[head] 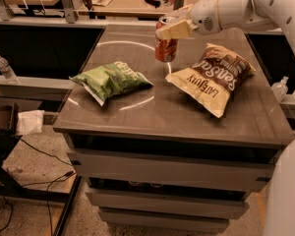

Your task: Move coke can near green jalapeno chip bag

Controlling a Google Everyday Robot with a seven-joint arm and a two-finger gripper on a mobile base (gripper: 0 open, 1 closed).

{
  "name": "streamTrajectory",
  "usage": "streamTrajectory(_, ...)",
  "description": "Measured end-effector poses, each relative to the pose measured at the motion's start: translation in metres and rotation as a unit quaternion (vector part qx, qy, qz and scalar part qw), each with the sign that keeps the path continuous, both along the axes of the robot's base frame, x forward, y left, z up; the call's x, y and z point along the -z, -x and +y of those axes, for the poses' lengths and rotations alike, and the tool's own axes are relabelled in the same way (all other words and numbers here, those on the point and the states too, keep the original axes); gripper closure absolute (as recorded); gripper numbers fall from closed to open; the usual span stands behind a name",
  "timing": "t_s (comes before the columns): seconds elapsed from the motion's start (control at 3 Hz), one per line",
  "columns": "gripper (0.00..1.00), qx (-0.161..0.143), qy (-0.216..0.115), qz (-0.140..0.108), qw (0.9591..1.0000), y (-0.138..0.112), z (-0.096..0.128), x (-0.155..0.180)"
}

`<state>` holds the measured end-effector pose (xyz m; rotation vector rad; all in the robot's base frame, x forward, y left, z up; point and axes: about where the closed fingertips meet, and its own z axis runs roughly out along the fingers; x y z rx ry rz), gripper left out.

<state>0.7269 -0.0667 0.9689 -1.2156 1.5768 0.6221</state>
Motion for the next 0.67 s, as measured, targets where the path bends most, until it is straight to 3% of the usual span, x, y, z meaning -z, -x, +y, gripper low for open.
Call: streamTrajectory(0.67, 1.00, -0.012, 0.001, 0.007, 0.9999, 0.0190, 0.0142, 0.0169)
